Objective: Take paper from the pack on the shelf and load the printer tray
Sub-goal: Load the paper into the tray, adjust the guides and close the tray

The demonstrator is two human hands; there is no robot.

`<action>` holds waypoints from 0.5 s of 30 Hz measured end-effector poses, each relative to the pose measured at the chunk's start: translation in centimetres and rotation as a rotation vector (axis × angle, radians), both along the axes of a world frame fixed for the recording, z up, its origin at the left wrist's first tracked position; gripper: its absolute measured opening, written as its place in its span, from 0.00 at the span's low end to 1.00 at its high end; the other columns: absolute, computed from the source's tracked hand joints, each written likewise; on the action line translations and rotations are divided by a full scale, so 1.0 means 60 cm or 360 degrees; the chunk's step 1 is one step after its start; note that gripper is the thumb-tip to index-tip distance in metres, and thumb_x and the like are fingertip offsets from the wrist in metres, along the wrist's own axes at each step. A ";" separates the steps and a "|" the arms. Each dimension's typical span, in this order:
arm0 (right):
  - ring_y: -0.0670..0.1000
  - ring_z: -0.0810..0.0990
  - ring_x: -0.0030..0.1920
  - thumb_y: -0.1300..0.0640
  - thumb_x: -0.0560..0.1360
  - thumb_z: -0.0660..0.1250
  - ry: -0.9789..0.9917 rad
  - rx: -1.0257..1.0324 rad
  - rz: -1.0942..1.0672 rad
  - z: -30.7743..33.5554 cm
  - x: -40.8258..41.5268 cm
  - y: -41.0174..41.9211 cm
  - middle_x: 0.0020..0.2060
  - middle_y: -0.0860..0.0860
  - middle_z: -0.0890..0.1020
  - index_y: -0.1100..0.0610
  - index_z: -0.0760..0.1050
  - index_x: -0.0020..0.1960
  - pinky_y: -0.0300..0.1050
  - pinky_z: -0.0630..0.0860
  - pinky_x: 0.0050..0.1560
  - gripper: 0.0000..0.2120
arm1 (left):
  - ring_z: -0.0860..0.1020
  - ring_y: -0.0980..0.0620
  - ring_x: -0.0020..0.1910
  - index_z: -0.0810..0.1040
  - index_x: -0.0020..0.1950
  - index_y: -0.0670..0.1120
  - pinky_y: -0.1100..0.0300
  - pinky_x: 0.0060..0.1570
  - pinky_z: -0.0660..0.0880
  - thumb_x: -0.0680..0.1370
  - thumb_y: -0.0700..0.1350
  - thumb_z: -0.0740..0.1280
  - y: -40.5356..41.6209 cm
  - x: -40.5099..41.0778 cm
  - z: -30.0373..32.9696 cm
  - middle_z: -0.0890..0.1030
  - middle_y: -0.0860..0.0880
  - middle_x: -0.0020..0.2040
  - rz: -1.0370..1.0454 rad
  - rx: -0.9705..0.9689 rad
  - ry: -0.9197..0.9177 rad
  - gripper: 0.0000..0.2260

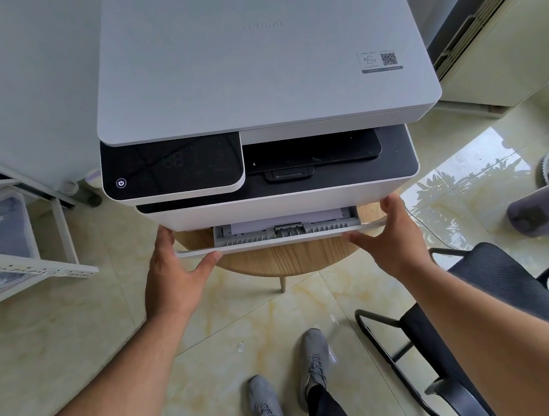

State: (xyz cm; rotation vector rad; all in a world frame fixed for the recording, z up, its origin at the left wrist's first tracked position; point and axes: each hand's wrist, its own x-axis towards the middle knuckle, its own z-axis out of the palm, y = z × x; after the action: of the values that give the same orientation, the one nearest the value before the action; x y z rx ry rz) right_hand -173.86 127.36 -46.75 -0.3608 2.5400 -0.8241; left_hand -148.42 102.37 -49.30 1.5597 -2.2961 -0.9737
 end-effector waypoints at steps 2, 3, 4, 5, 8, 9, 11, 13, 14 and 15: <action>0.57 0.76 0.68 0.49 0.69 0.82 -0.0023 -0.0028 -0.0035 -0.001 -0.001 -0.002 0.71 0.48 0.76 0.51 0.64 0.74 0.53 0.76 0.58 0.40 | 0.77 0.43 0.66 0.66 0.69 0.51 0.52 0.50 0.75 0.70 0.60 0.79 -0.002 -0.005 -0.002 0.77 0.49 0.68 0.0031 0.0021 0.0045 0.35; 0.57 0.76 0.68 0.49 0.69 0.82 -0.0031 -0.0041 -0.0047 -0.002 -0.003 -0.004 0.70 0.48 0.76 0.51 0.64 0.74 0.53 0.77 0.59 0.40 | 0.77 0.44 0.66 0.67 0.70 0.50 0.53 0.50 0.74 0.70 0.59 0.80 -0.003 -0.007 -0.004 0.77 0.49 0.68 0.0040 0.0032 0.0065 0.35; 0.57 0.76 0.68 0.49 0.69 0.82 -0.0036 -0.0054 -0.0056 -0.004 -0.003 -0.005 0.70 0.48 0.76 0.51 0.64 0.73 0.53 0.77 0.59 0.40 | 0.77 0.44 0.67 0.66 0.70 0.50 0.53 0.51 0.73 0.70 0.59 0.80 -0.005 -0.008 -0.005 0.77 0.48 0.68 0.0049 0.0041 0.0081 0.36; 0.56 0.76 0.68 0.49 0.69 0.82 -0.0039 -0.0065 -0.0064 -0.006 -0.005 -0.005 0.69 0.48 0.76 0.51 0.64 0.73 0.53 0.77 0.60 0.40 | 0.76 0.44 0.67 0.66 0.72 0.49 0.54 0.52 0.73 0.70 0.58 0.80 -0.006 -0.009 -0.006 0.77 0.48 0.69 0.0057 0.0048 0.0094 0.37; 0.55 0.75 0.68 0.49 0.68 0.83 -0.0047 -0.0101 -0.0078 -0.010 -0.009 -0.006 0.69 0.47 0.76 0.51 0.64 0.72 0.52 0.76 0.61 0.40 | 0.76 0.43 0.67 0.66 0.74 0.47 0.54 0.53 0.73 0.70 0.57 0.80 -0.007 -0.011 -0.008 0.77 0.47 0.69 0.0084 0.0061 0.0116 0.39; 0.54 0.75 0.68 0.49 0.68 0.83 -0.0050 -0.0115 -0.0078 -0.011 -0.011 -0.006 0.69 0.47 0.76 0.50 0.64 0.72 0.51 0.75 0.62 0.41 | 0.76 0.42 0.67 0.65 0.74 0.47 0.54 0.53 0.73 0.70 0.57 0.80 -0.007 -0.011 -0.009 0.76 0.47 0.69 0.0090 0.0063 0.0118 0.39; 0.53 0.74 0.69 0.50 0.67 0.84 -0.0053 -0.0135 -0.0072 -0.013 -0.014 -0.006 0.70 0.46 0.76 0.49 0.63 0.72 0.52 0.75 0.64 0.42 | 0.76 0.43 0.67 0.65 0.74 0.47 0.54 0.52 0.73 0.70 0.57 0.80 -0.007 -0.011 -0.009 0.76 0.48 0.68 0.0087 0.0056 0.0121 0.39; 0.53 0.75 0.69 0.50 0.66 0.84 -0.0044 -0.0136 -0.0066 -0.015 -0.016 -0.006 0.69 0.46 0.77 0.49 0.63 0.72 0.54 0.76 0.65 0.42 | 0.76 0.43 0.66 0.64 0.74 0.48 0.53 0.51 0.74 0.70 0.57 0.80 -0.007 -0.011 -0.009 0.75 0.50 0.68 0.0077 0.0048 0.0133 0.39; 0.53 0.75 0.68 0.50 0.66 0.84 -0.0034 -0.0133 -0.0064 -0.016 -0.016 -0.006 0.68 0.45 0.77 0.48 0.63 0.71 0.54 0.76 0.65 0.42 | 0.76 0.43 0.66 0.64 0.74 0.48 0.53 0.52 0.74 0.70 0.57 0.80 -0.007 -0.011 -0.008 0.75 0.51 0.68 0.0073 0.0048 0.0138 0.39; 0.53 0.75 0.68 0.50 0.66 0.85 -0.0024 -0.0132 -0.0063 -0.017 -0.017 -0.006 0.68 0.45 0.77 0.48 0.63 0.71 0.54 0.76 0.64 0.42 | 0.76 0.43 0.65 0.64 0.74 0.49 0.53 0.52 0.74 0.70 0.57 0.80 -0.007 -0.012 -0.008 0.75 0.52 0.67 0.0070 0.0046 0.0143 0.39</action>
State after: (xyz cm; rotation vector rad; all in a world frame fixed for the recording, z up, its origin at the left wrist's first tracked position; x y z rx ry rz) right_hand -174.88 127.02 -47.79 -0.3300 2.5117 -0.9455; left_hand -149.14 101.96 -49.81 1.5382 -2.1876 -1.0485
